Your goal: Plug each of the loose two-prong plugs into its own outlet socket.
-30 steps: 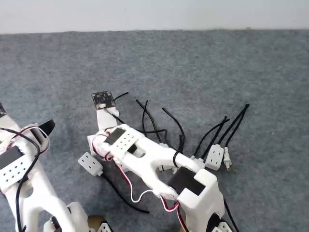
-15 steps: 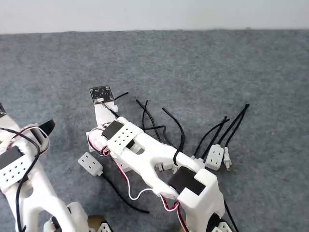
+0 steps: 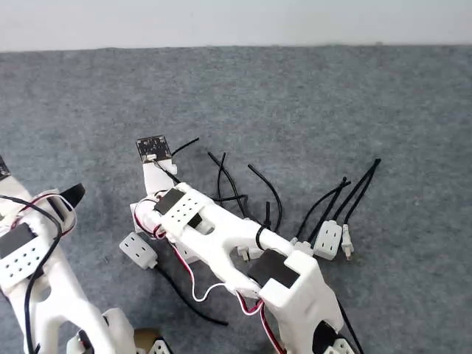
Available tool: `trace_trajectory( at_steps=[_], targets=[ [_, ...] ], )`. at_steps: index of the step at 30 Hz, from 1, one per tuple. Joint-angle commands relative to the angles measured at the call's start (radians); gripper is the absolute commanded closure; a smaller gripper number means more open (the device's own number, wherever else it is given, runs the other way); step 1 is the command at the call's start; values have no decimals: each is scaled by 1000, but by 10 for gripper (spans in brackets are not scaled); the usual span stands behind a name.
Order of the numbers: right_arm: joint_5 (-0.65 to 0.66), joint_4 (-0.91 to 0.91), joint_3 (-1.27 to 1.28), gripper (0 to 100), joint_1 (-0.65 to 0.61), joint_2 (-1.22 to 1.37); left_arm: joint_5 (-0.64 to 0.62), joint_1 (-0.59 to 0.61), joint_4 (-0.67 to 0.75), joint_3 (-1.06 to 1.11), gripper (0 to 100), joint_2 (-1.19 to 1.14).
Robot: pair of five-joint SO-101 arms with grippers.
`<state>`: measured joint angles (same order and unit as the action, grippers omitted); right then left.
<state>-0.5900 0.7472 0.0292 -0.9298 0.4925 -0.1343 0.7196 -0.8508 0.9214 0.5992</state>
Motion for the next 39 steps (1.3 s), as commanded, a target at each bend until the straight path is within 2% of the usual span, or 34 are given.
trace_trajectory(
  at_steps=[1, 3, 5, 7, 8, 9, 18, 20, 25, 32, 39],
  targets=[
    [-25, -7, -40, 833, 12, -4, -3, -5, 28, -8, 620, 26],
    [-89, -4, -34, 838, 12, -4, -3, -5, 28, -8, 620, 25],
    [-132, 8, -34, 886, 15, -4, -3, -5, 28, -8, 620, 25],
    [-107, 24, -37, 983, 15, -4, -3, -5, 28, -8, 620, 23],
    [-91, 25, -38, 998, 15, -4, -3, -5, 28, -8, 620, 23],
    [-80, 33, -37, 973, 12, -4, -3, -5, 28, -8, 620, 23],
    [-71, 48, -34, 991, 16, -5, -3, -5, 28, -8, 620, 21],
    [-26, 93, -40, 991, 31, -13, -3, -5, 28, -7, 620, 21],
    [193, 205, -77, 991, 79, -56, -3, -20, 28, -5, 620, 20],
    [281, 433, -176, 991, 134, -119, 55, -87, 80, 39, 621, 21],
    [465, 662, -333, 991, 236, -280, 81, -153, 84, 51, 621, 23]
  ],
)
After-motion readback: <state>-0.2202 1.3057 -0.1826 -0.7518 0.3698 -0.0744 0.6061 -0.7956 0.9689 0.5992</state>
